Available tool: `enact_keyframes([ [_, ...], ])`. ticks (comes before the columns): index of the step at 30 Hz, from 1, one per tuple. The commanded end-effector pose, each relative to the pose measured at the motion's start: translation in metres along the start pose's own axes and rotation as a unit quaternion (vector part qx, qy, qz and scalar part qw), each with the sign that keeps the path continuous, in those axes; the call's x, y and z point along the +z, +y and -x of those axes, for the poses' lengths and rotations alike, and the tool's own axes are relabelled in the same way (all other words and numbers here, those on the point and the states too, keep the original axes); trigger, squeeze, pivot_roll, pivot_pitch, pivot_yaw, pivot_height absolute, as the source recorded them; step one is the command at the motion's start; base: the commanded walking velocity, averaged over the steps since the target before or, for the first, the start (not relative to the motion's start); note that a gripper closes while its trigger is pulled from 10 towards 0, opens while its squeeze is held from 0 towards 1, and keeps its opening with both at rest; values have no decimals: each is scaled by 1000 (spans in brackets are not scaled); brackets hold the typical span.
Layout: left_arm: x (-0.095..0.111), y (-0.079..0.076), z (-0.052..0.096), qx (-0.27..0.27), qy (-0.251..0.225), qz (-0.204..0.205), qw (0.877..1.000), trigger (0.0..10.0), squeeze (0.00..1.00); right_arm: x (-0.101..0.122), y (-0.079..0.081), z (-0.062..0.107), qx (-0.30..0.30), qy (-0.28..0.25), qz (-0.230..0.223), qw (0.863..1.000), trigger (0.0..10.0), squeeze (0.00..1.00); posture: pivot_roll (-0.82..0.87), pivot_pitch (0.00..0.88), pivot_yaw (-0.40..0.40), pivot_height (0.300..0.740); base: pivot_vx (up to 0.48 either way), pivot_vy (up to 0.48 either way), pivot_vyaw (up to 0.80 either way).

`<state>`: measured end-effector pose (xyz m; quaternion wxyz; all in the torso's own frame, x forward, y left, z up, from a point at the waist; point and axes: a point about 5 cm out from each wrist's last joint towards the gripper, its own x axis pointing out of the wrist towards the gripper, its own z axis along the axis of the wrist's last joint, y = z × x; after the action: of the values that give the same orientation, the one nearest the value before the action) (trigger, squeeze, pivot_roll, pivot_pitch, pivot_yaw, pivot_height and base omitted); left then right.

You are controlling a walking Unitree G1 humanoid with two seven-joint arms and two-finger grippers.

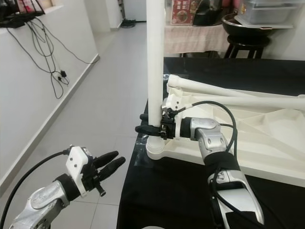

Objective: Building children table

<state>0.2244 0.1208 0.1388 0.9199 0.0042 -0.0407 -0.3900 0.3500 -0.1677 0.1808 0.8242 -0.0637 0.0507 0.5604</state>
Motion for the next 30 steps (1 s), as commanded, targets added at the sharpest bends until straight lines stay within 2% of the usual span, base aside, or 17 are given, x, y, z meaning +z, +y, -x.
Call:
enact_keyframes([
  [1, 3, 4, 6, 26, 3, -17, 1000, 0, 0, -14, 8, 8, -21, 15, -20, 999, 0, 0, -16, 51, 46, 740, 0, 0, 0],
  [2, 4, 6, 8, 40, 0, -31, 999, 0, 0, -17, 16, 10, -32, 11, -26, 999, 0, 0, -19, 53, 47, 740, 0, 0, 0],
  [3, 7, 11, 11, 71, -5, -59, 996, 6196, 0, -22, 33, 10, -44, 8, -35, 998, 0, 0, -22, 54, 50, 740, 0, 0, 0],
  [5, 7, 11, 11, 71, -5, -59, 996, 6196, 0, -22, 33, 10, -44, 8, -35, 998, 0, 0, -22, 54, 50, 740, 0, 0, 0],
  [6, 9, 13, 13, 81, -9, -53, 995, 10000, 0, -28, 52, 5, -69, 12, -51, 996, 0, 0, -29, 60, 50, 740, 0, 0, 0],
  [7, 9, 13, 15, 80, -10, -43, 996, 10000, 0, -31, 60, 2, -84, 15, -60, 994, 0, 0, -29, 60, 50, 740, 0, 0, 0],
  [8, 9, 13, 15, 80, -10, -43, 996, 10000, 0, -31, 60, 2, -84, 15, -60, 994, 0, 0, -29, 60, 50, 740, 0, 0, 0],
  [9, 9, 14, 17, 87, -6, -49, 995, 10000, 0, -35, 66, -1, -136, 23, -61, 989, 0, 0, -29, 60, 50, 740, 0, 0, 0],
  [12, 9, 15, 18, 93, -2, -55, 994, 10000, 0, -37, 68, -2, -172, 29, -59, 983, 0, 0, -17, 63, 46, 740, 0, 0, 0],
  [13, 7, 13, 20, 97, 3, -62, 993, 10000, 0, -43, 79, -5, -258, 35, -70, 963, 0, 0, -14, 74, 52, 740, 0, 0, 0],
  [14, 7, 13, 20, 97, 3, -62, 993, 10000, 0, -43, 79, -5, -258, 35, -70, 963, 0, 0, -14, 74, 52, 740, 0, 0, 0],
  [15, 3, 8, 22, 103, 1, -29, 994, 10000, 0, -45, 81, -4, -339, 31, -76, 937, 0, 0, -36, 68, 65, 740, 0, 0, 0],
  [16, 0, 4, 24, 106, -2, -2, 994, 10000, 0, -45, 82, -1, -387, 27, -82, 918, 0, 0, -36, 68, 65, 740, 0, 0, 0],
  [17, -1, 2, 23, 105, -4, 10, 994, 10000, 0, -43, 81, 0, -405, 25, -83, 910, 0, 0, -26, 67, 56, 740, 0, 0, 0],
  [20, -2, 0, 21, 84, 0, 14, 996, 10000, 0, -38, 75, -4, -396, 21, -81, 914, 0, 0, -27, 66, 55, 740, 0, 0, 0],
  [22, -4, -3, 19, 68, 6, 20, 997, 10000, 0, -30, 70, -13, -392, 18, -76, 917, 0, 0, -20, 61, 58, 740, 0, 0, 0],
  [30, -6, -5, 15, 64, 7, 21, 998, 10000, 0, -20, 72, -26, -397, 19, -80, 914, 0, 0, -14, 58, 53, 740, 0, 0, 0],
])
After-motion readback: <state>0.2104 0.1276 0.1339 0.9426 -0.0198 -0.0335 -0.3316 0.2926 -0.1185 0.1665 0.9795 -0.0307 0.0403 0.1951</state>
